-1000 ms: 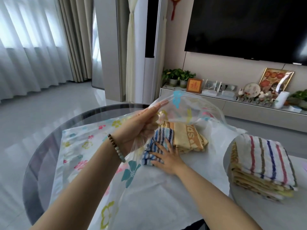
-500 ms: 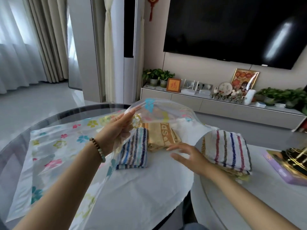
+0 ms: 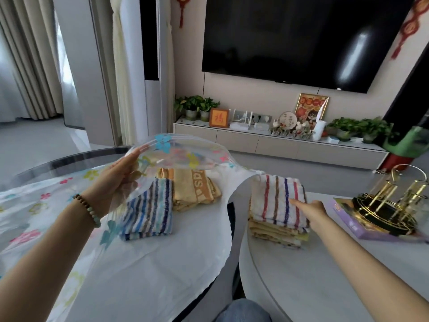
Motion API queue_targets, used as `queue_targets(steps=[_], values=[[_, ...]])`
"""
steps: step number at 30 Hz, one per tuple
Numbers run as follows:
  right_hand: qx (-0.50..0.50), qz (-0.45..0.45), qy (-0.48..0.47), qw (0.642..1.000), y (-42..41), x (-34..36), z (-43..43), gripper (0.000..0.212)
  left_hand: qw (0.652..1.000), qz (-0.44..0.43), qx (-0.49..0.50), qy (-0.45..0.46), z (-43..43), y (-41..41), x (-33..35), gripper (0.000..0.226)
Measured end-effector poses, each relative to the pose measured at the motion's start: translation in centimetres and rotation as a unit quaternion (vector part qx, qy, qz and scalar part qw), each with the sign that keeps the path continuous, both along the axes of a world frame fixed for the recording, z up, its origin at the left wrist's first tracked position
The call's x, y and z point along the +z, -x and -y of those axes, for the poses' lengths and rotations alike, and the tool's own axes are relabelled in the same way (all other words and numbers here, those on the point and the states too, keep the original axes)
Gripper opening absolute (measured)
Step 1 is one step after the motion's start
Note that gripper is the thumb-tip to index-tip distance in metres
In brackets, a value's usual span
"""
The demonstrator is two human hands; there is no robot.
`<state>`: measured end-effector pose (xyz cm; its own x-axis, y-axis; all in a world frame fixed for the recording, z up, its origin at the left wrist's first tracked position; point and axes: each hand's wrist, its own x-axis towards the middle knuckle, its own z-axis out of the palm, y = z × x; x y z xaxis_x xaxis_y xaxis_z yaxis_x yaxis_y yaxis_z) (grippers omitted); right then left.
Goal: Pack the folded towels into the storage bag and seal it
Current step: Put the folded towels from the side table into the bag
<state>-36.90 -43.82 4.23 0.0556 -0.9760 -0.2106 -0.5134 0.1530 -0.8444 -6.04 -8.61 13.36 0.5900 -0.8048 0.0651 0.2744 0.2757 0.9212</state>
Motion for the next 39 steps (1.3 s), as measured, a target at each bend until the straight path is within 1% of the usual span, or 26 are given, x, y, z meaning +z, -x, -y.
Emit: queue_targets(steps=[3, 5, 7, 9, 12, 14, 15, 17, 18, 19, 20, 22, 23, 24, 26, 27, 29, 31, 34, 36, 39], values=[[-0.018, -0.021, -0.019, 0.999, -0.6, -0.4, 0.6, 0.088, 0.999, 0.035, 0.025, -0.029, -0.4, -0.1, 0.0, 0.042], [-0.02, -0.033, -0.026, 0.999, -0.7, -0.3, 0.8, 0.089, 0.99, 0.12, 0.037, -0.071, -0.8, 0.1, -0.1, 0.044], [-0.019, -0.028, -0.029, 0.999, -0.6, -0.2, 0.8, 0.087, 0.969, 0.215, 0.04, -0.113, -1.2, 0.4, -0.1, 0.049], [-0.012, -0.006, -0.039, 0.999, -0.6, 0.1, 0.7, 0.085, 0.943, 0.294, 0.054, -0.146, -1.6, 0.6, -0.2, 0.068], [0.042, 0.072, -0.049, 0.995, -0.7, 1.2, 0.3, 0.073, 0.872, 0.447, 0.077, -0.183, -2.3, 1.2, -0.2, 0.091], [0.076, 0.142, -0.051, 0.986, -0.9, 2.9, -0.6, 0.062, 0.815, 0.535, 0.098, -0.197, -2.7, 1.4, -0.4, 0.095], [0.089, 0.166, -0.046, 0.981, -1.0, 3.9, -1.2, 0.058, 0.787, 0.564, 0.112, -0.224, -2.9, 1.3, -0.5, 0.091], [0.11, 0.193, -0.016, 0.975, -1.4, 6.1, -2.9, 0.052, 0.738, 0.577, 0.126, -0.326, -3.3, 1.2, -0.4, 0.075], [0.121, 0.206, 0.006, 0.971, -1.5, 7.2, -3.9, 0.049, 0.722, 0.567, 0.119, -0.379, -3.5, 1.2, -0.3, 0.07], [0.132, 0.222, 0.027, 0.966, -1.6, 8.3, -5.0, 0.044, 0.717, 0.548, 0.102, -0.418, -3.7, 1.1, -0.2, 0.069], [0.146, 0.239, 0.043, 0.959, -1.7, 9.3, -6.2, 0.041, 0.724, 0.525, 0.084, -0.441, -3.8, 1.0, -0.2, 0.07], [0.187, 0.271, 0.055, 0.942, -1.9, 11.2, -9.0, 0.04, 0.75, 0.482, 0.063, -0.45, -4.1, 0.7, -0.4, 0.068], [0.218, 0.281, 0.05, 0.933, -2.0, 12.0, -10.5, 0.038, 0.768, 0.458, 0.059, -0.444, -4.2, 0.5, -0.4, 0.066], [0.254, 0.284, 0.039, 0.924, -2.2, 12.6, -12.0, 0.036, 0.795, 0.422, 0.066, -0.431, -4.2, 0.2, -0.3, 0.063], [0.332, 0.267, 0.009, 0.905, -3.0, 13.1, -14.8, 0.04, 0.858, 0.335, 0.091, -0.378, -4.5, -0.2, 0.1, 0.051], [0.365, 0.256, -0.008, 0.895, -3.6, 13.0, -16.1, 0.044, 0.879, 0.317, 0.104, -0.341, -4.8, -0.4, 0.5, 0.045], [0.418, 0.242, -0.042, 0.874, -5.6, 12.1, -18.5, 0.046, 0.902, 0.323, 0.118, -0.261, -5.7, -0.7, 1.3, 0.038], [0.451, 0.231, -0.074, 0.859, -8.1, 10.6, -20.7, 0.044, 0.92, 0.324, 0.136, -0.175, -6.8, -0.8, 2.0, 0.034], [0.484, 0.225, -0.124, 0.837, -12.4, 8.3, -23.3, 0.038, 0.932, 0.311, 0.179, -0.052, -8.0, -1.1, 3.2, 0.013], [0.499, 0.224, -0.16, 0.822, -15.4, 7.2, -24.5, 0.033, 0.931, 0.304, 0.202, -0.004, -8.5, -1.4, 4.1, 0.011], [0.509, 0.221, -0.213, 0.804, -20.3, 6.1, -25.6, 0.032, 0.926, 0.314, 0.21, 0.025, -9.1, -2.0, 5.2, 0.018]])
